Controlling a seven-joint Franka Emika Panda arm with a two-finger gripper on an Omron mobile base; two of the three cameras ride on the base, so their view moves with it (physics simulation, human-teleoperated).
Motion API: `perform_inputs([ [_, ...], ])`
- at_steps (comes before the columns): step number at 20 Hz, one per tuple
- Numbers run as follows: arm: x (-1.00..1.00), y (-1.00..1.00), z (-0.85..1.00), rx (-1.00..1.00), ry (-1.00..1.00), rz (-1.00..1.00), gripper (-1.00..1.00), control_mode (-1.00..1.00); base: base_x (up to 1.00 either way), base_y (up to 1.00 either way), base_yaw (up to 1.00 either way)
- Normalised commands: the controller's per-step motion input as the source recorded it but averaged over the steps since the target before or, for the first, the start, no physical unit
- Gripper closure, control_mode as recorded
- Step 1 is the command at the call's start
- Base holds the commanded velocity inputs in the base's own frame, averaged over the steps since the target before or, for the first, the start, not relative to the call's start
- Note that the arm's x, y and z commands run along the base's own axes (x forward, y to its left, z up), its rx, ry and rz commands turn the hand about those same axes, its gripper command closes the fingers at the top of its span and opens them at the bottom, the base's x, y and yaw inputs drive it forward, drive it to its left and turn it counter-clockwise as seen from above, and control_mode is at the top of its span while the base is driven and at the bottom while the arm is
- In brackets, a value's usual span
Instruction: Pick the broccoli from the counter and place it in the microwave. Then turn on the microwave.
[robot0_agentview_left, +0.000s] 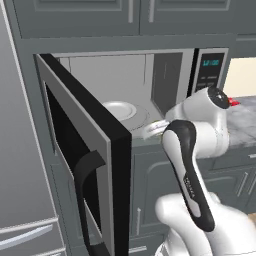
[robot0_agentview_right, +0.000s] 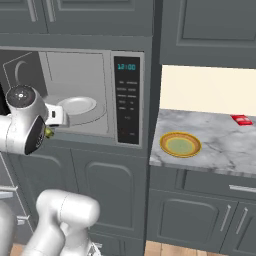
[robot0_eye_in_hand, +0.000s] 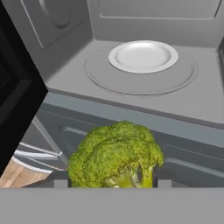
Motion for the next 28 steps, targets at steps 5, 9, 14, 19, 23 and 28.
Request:
perform_inputs([
  [5,0.79,0.11,0.0,0.0,-0.03,-0.08,1.0,-1.0,0.0,0.0,0.0],
  [9,0.72,0.13,0.0,0.01,-0.04,-0.06,1.0,-1.0,0.0,0.0,0.0],
  [14,0.7,0.08,0.0,0.05,-0.02,-0.05,1.0,-1.0,0.0,0.0,0.0],
  [19,0.6,0.12,-0.02,0.03,-0.02,-0.04,1.0,-1.0,0.0,0.0,0.0],
  [23,0.6,0.12,-0.04,0.02,-0.02,-0.05,1.0,-1.0,0.0,0.0,0.0],
  [28,0.58,0.13,-0.17,0.02,0.0,-0.05,1.0,-1.0,0.0,0.0,0.0],
])
